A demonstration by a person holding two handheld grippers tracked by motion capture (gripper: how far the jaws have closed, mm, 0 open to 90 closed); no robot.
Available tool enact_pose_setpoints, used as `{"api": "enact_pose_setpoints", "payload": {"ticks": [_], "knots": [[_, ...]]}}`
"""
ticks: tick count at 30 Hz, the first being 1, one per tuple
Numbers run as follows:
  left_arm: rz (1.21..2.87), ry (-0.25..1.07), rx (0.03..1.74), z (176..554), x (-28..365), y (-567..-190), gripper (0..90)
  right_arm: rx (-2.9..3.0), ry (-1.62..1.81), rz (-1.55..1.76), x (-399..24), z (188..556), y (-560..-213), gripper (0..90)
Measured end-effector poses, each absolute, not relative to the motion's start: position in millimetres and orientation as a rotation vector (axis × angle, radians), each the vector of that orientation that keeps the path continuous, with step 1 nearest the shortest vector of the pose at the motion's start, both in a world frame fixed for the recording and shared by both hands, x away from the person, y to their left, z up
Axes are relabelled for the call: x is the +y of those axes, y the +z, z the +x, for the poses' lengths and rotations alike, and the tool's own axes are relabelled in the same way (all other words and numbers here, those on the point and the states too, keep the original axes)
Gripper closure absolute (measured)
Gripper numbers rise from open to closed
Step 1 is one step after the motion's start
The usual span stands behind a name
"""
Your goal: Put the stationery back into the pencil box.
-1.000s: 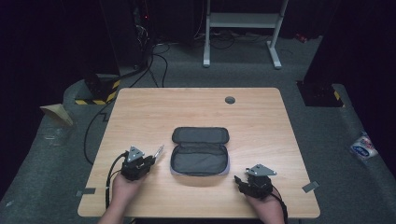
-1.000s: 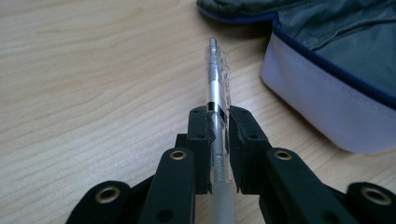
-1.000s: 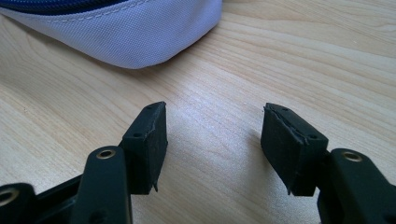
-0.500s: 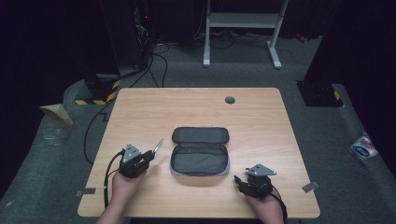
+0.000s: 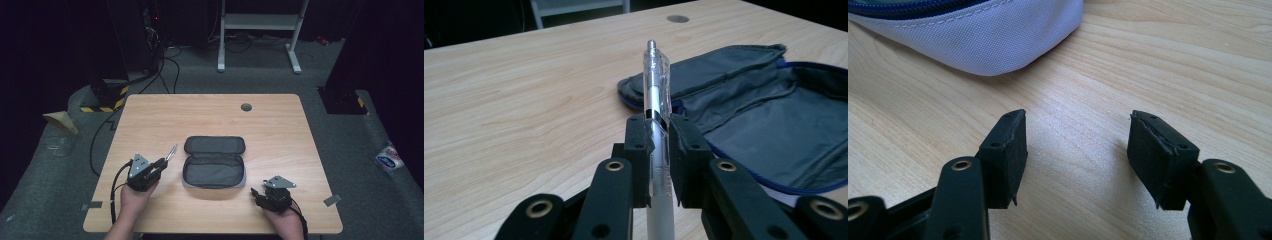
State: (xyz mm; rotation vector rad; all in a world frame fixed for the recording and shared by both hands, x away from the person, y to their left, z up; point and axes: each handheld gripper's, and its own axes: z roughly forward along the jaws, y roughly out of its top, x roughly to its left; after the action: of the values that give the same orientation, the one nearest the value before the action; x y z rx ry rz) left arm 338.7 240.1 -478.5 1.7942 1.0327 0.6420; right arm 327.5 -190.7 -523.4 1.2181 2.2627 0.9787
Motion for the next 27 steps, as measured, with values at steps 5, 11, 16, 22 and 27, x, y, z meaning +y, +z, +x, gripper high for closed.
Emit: {"api": "enact_pose_setpoints", "payload": {"ticks": [5,11,16,22,27], "knots": [[1.777,0.625,1.013,334.3,239.2,-474.0,79.2,2.261,0.972,1.212,-189.7,328.9,-523.4,40.4],[1.707,0.580,0.976,329.7,237.5,-456.1,79.2,2.266,0.989,1.225,-190.9,329.7,-523.3,40.3],[1.762,0.584,0.951,333.9,225.9,-452.8,79.1,2.267,0.975,1.211,-188.8,329.1,-523.5,39.9],[1.813,0.559,0.911,341.3,209.4,-447.7,79.1,2.268,0.974,1.210,-188.6,329.0,-523.4,40.0],[1.836,0.540,0.865,350.7,194.6,-444.4,79.2,2.268,0.974,1.210,-188.6,328.7,-523.4,39.9]]}}
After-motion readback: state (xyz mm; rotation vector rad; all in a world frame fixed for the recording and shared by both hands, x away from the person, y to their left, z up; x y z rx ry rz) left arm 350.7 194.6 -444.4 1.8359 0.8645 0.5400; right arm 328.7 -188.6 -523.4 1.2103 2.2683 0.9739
